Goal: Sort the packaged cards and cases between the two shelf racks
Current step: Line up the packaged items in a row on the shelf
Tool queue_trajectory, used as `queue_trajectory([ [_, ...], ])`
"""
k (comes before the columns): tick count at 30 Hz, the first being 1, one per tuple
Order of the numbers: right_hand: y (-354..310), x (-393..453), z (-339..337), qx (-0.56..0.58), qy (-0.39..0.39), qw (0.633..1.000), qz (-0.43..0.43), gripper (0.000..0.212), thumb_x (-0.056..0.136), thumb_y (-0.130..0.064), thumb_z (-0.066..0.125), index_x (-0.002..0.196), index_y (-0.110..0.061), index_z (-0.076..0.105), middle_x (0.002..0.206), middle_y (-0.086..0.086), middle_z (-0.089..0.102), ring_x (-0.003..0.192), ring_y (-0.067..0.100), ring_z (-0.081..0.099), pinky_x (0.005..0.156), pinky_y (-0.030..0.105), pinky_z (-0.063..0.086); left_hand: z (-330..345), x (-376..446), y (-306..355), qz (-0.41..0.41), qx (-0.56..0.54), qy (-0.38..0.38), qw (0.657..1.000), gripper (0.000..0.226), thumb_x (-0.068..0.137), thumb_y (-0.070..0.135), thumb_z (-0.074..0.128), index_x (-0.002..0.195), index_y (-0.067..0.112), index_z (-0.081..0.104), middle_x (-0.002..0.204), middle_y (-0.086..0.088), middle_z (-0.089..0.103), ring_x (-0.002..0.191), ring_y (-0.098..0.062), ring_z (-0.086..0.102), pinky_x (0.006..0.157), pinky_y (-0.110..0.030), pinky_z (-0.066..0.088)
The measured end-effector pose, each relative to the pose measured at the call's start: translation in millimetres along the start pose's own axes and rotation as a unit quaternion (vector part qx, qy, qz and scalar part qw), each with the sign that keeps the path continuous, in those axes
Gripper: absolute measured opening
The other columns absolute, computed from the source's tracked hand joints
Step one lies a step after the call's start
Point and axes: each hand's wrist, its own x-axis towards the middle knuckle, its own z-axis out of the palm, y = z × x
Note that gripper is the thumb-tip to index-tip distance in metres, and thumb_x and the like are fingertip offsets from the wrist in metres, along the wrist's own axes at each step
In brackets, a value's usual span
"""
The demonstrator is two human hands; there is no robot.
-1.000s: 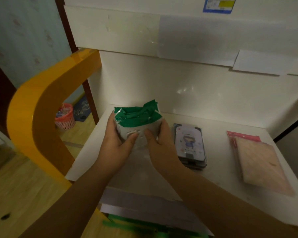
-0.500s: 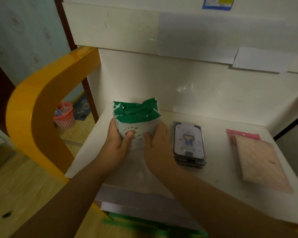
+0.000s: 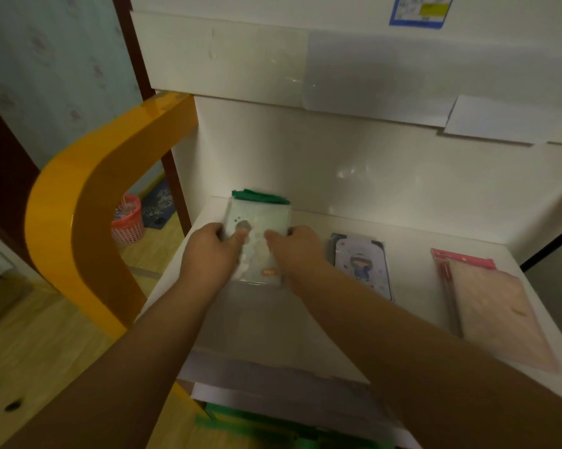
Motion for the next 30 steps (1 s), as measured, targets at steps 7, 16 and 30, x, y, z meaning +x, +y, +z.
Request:
queue_trajectory([
  [7,-8,17,16,-0.186,-0.053,0.981,0.030,0.023,0.087,-0.016,0.060,0.107,-0.004,0.064,0.111,0.014,0.069,0.101,0.034,0.067,0.084,0.037,0.057,-2,26,-10,-0.085,0.067,-0.064,0.992,0.044,0.089,0.042,0.059,0.100,0.001,0.069,0.094,-0.017,0.068,0.089,-0.033,0.064,0.077,-0.035,0.049],
  [16,-8,18,20,-0.271,-0.077,0.959,0.019,0.031,0.090,-0.022,0.057,0.113,-0.004,0.063,0.117,0.017,0.066,0.108,0.034,0.064,0.097,0.044,0.053,3,24,-11,-0.068,0.171,-0.048,0.982,0.060,0.088,0.054,0.050,0.121,0.005,0.060,0.118,-0.017,0.062,0.104,-0.034,0.059,0.079,-0.035,0.046],
  [30,-9,-35,-69,-0.344,0.049,0.921,-0.178,0.060,0.097,-0.029,0.051,0.151,-0.015,0.028,0.150,0.004,0.030,0.139,0.025,0.029,0.112,0.032,0.023,29,-36,63,0.146,0.101,-0.076,0.981,0.048,0.096,0.028,0.053,0.141,0.013,0.047,0.144,-0.008,0.048,0.133,-0.025,0.041,0.114,-0.037,0.028],
])
